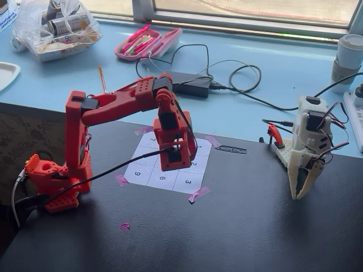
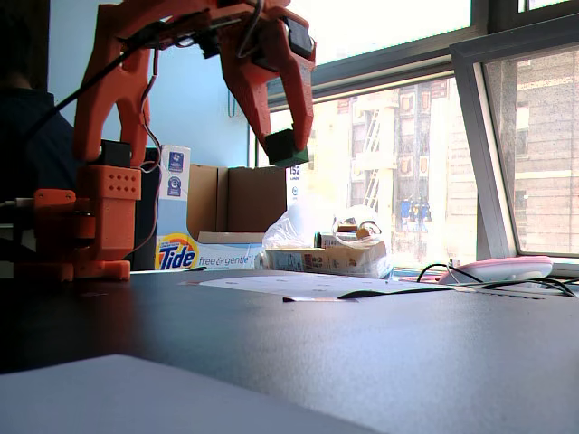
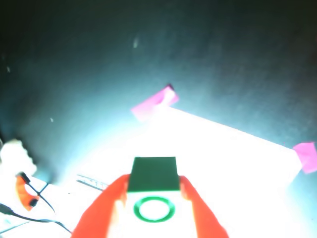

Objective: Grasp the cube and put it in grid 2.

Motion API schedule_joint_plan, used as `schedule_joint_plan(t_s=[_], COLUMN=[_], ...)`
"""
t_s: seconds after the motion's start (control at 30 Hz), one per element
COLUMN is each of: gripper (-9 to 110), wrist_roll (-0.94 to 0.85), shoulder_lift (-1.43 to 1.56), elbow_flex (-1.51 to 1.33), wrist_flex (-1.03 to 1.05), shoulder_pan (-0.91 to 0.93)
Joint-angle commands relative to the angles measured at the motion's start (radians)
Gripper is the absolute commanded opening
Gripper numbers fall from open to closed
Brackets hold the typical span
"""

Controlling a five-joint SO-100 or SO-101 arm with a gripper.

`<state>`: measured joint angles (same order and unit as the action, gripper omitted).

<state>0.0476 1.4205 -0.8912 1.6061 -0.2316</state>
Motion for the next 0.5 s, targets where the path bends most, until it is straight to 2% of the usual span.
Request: schedule_joint_plan(t_s=[0.0,0.23,0.47], gripper=[0,0,0], wrist_roll=[0.012,0.04,0.084], shoulder_lift=[-0.089,-0.249,-0.331], elbow_flex=[0.184,0.37,0.385], wrist_flex=[0.048,0.106,0.121], shoulder_pan=[-0.06,-0.183,-0.267])
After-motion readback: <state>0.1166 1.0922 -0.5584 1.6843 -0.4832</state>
